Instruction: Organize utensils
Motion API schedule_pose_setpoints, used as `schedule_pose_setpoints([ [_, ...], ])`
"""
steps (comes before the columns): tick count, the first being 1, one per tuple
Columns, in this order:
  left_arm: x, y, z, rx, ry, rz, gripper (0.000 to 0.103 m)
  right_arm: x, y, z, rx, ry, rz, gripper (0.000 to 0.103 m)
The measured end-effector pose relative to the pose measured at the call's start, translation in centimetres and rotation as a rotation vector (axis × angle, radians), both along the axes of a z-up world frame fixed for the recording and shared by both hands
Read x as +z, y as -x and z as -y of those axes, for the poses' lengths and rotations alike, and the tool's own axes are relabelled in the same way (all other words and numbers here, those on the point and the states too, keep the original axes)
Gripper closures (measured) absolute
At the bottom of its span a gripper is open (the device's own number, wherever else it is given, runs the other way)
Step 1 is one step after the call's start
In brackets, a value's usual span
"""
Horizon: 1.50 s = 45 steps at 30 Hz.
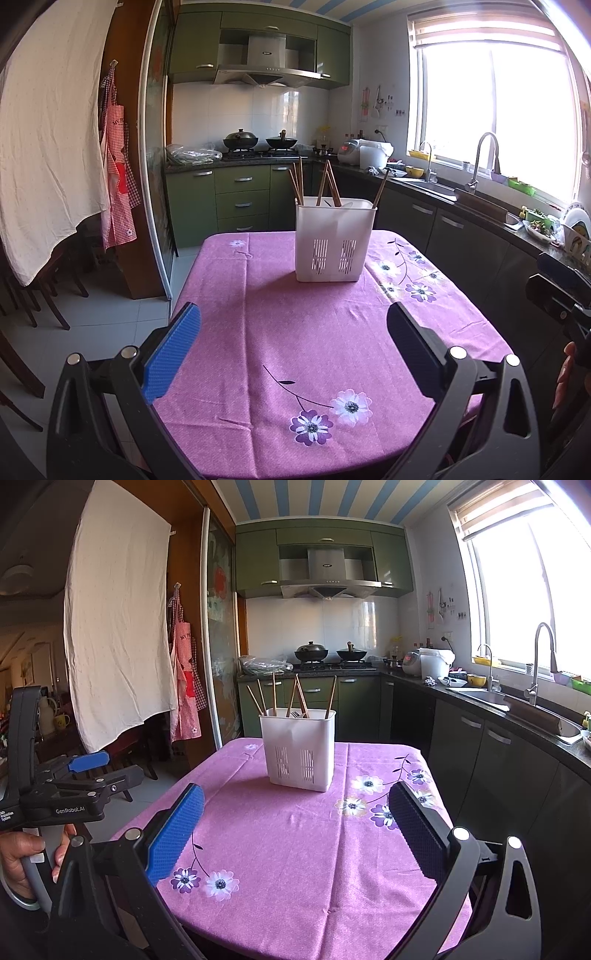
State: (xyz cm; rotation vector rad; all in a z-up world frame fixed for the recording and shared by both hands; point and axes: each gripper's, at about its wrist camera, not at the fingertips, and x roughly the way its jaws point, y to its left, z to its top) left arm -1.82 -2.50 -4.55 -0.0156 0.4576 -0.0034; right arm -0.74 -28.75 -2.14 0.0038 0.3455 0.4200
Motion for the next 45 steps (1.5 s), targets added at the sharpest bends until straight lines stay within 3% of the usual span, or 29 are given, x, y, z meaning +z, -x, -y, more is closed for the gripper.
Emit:
schedule_pose_setpoints([
  [11,0.1,-0.1,0.1,-0.003,-0.01,-0.015,0.007,-0.2,-0.1,0.0,0.004,0.002,-0.005,0.005],
  [33,0.0,-0.6,-0.6,-0.025,0.057,-0.049,0.007,-0.6,-0.5,0.2,0.014,0.014,-0.02,0.005],
  [45,-0.5,-0.9,-0.4,-0.02,0.031,-0.065,0.007,-0.7,-0.7,0.0,0.018,0.019,-0.029,0.005],
])
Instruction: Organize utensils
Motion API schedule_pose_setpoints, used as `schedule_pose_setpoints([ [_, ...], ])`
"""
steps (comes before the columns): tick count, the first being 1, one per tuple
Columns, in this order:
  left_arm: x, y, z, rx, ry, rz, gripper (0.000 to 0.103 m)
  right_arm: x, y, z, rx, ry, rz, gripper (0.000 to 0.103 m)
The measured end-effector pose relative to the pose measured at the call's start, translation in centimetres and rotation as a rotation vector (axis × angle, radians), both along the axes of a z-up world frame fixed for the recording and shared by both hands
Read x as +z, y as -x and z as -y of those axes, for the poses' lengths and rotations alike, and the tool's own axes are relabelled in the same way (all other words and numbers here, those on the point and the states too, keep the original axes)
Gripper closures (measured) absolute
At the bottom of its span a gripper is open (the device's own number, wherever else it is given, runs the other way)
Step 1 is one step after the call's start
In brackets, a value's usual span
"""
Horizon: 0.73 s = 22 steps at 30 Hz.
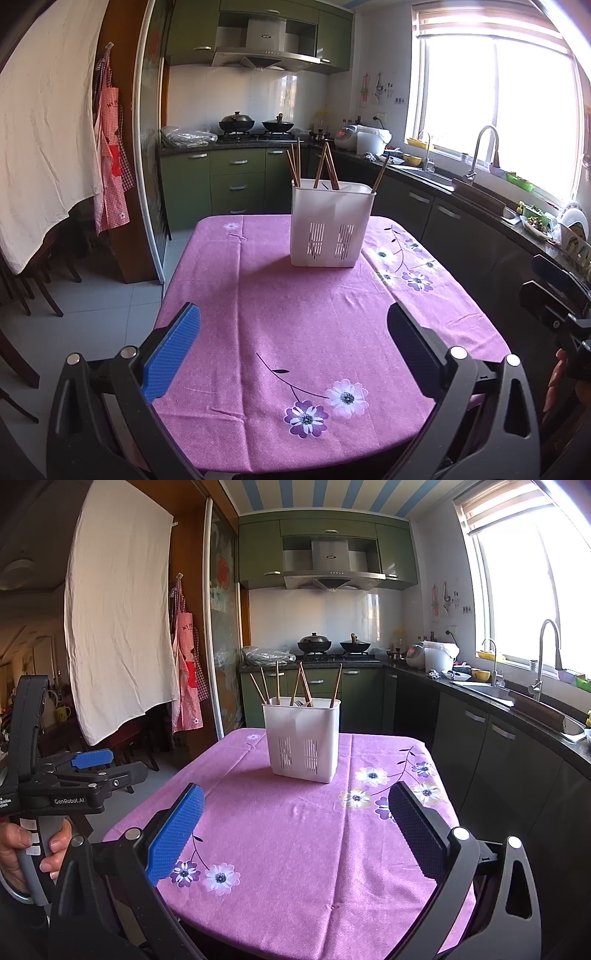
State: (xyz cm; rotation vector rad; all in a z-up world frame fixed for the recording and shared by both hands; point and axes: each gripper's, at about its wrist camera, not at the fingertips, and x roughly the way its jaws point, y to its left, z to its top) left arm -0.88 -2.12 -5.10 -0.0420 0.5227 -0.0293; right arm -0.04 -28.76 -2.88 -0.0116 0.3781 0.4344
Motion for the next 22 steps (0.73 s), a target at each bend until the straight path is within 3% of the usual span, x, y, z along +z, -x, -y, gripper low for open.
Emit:
schedule_pose_setpoints([
  [22,-2.0,-2.8,-0.8,0.036,-0.039,-0.061,0.007,-1.3,-1.4,-0.6,0.004,0.016,-0.043,0.005],
])
